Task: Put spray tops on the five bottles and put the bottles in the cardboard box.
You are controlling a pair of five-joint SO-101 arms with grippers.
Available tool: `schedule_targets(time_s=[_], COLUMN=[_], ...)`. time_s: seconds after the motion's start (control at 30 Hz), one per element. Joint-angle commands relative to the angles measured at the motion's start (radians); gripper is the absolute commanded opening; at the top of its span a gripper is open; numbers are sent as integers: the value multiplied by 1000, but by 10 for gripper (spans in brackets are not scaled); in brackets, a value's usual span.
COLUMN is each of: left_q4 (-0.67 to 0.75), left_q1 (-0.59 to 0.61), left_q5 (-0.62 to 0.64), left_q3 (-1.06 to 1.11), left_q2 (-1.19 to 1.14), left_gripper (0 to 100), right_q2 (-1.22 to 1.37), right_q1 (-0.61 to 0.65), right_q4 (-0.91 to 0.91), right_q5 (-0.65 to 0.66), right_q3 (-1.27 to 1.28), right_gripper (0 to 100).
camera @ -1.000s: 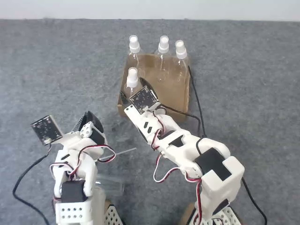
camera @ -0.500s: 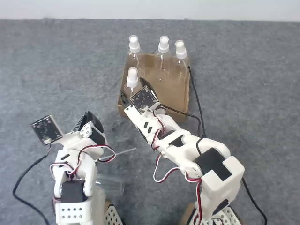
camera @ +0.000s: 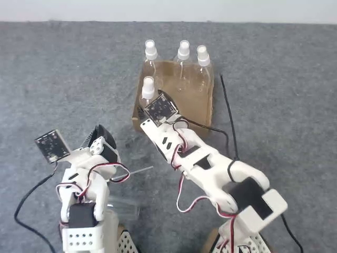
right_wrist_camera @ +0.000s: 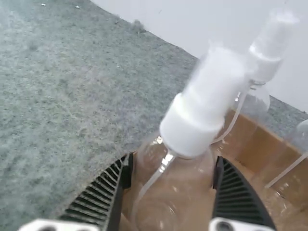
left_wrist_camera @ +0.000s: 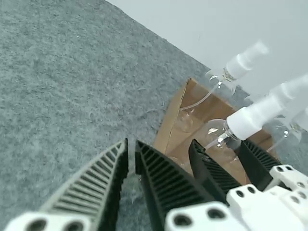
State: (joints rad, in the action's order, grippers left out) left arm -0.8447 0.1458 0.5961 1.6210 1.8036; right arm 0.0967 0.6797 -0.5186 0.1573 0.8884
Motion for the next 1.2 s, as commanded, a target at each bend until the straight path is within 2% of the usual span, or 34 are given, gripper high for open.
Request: schedule_targets(time_s=[0.0,0.1,0.27,0.87,1.17], left_q4=[34,34,34,34,77], left_q1=[5,5,5,6,126], left_q5=[-8,-8,-8,-8,-5], left_q3=[-12,-10,-10,-10,-22], left_q2=[6,6,6,6,8], left_gripper=[20,20,20,20,20], right_q2=[-119,-142,-203,-466,-625], right_q1=[8,8,8,8,8], right_q4=[7,25,188,564,768], right_q5=[11,12,8,6,14], right_q3=[21,41,32,37,35], right_gripper=[216,215,216,214,214])
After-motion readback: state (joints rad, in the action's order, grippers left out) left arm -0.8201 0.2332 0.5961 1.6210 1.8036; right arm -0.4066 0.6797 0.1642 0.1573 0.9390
